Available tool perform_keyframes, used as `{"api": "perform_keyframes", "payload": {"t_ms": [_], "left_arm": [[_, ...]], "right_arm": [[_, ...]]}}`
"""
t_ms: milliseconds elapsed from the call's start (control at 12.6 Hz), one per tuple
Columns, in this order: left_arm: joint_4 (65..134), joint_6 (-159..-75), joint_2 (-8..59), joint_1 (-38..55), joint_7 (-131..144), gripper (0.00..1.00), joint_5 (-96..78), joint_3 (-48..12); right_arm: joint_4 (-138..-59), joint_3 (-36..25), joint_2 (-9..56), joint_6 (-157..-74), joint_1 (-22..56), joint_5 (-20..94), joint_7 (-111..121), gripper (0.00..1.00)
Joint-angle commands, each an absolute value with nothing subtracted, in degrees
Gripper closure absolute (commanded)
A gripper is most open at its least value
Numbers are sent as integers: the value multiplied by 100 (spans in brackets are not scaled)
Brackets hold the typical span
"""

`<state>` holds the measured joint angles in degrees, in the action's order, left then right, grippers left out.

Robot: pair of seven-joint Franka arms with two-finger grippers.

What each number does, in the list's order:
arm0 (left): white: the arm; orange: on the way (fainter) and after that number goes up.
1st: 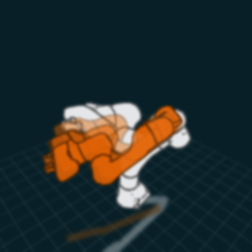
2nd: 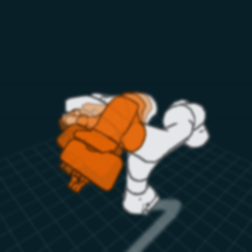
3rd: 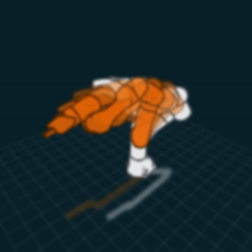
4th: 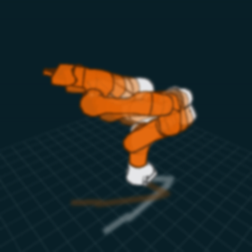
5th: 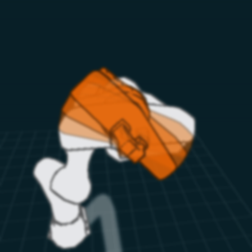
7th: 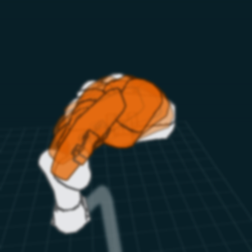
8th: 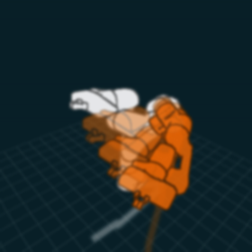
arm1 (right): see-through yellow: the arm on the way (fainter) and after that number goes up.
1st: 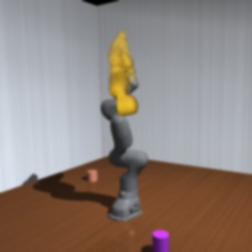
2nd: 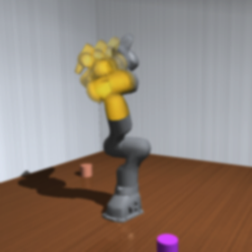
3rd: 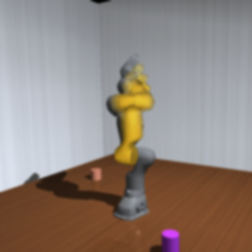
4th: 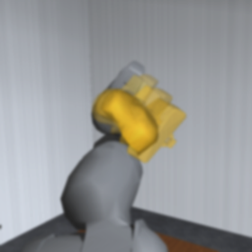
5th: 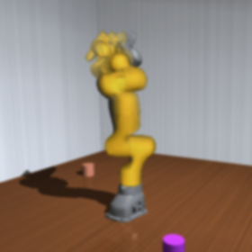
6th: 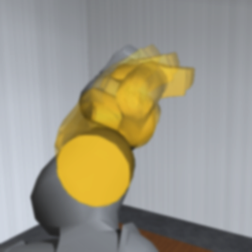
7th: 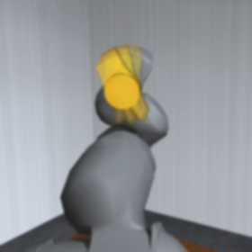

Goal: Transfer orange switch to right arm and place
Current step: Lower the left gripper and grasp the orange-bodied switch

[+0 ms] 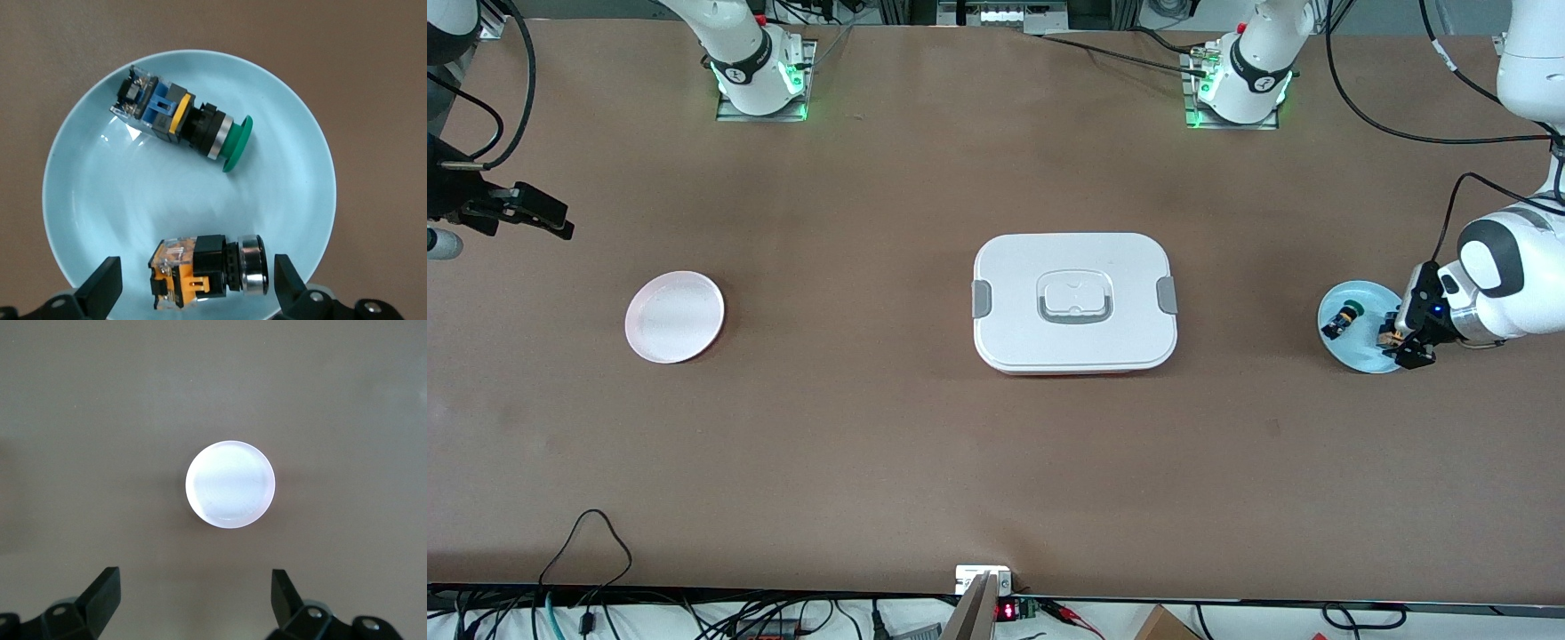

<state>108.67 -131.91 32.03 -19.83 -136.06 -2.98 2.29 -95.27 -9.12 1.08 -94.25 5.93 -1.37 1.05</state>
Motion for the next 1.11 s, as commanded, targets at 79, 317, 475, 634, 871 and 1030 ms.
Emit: {"api": "perform_keyframes", "payload": {"t_ms": [79,317,475,634,871,1030], "left_arm": [[10723,-13236,3349,-2057,-13808,0,-466,211],[10723,-13245,3392,-2083,-13808,0,-466,202],[10723,-13245,3401,-2092,-13816,5,-501,202],[10714,-13263,3401,-2083,-14131,51,-562,185],[10705,-13315,3427,-2066,-14256,96,-633,167],[10705,-13298,3428,-2074,-14238,100,-676,167]], "right_arm": [[-9562,-896,53,-9475,589,-62,141,0],[-9554,-888,53,-9483,589,-62,141,0],[-9554,-888,61,-9483,589,-62,141,0],[-9554,-888,88,-9475,554,-62,141,0],[-9554,-896,88,-9475,545,-62,141,0],[-9554,-896,97,-9475,571,-62,141,0]]}}
